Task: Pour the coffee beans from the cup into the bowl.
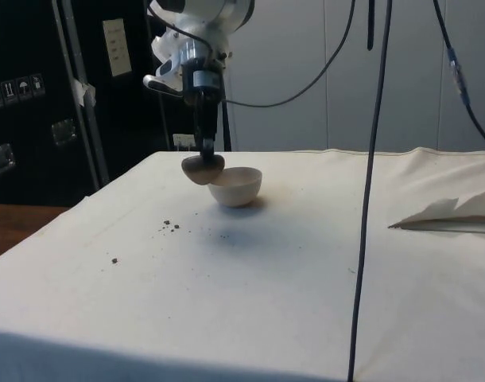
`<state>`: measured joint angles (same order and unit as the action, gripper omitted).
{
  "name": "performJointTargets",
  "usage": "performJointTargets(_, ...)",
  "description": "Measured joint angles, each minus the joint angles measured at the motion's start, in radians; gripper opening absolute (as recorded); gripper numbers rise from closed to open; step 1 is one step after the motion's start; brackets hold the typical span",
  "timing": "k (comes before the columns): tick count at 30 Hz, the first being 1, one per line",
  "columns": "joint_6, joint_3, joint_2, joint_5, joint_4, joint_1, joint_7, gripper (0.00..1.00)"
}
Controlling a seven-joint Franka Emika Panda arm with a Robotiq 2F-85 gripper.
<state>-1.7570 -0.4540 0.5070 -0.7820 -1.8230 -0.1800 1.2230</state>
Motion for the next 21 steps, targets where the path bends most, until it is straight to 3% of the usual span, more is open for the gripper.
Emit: performJointTargets(21,-0.091,0.076,0.000,0.086,-0.001,0.001,-0.095,0.00)
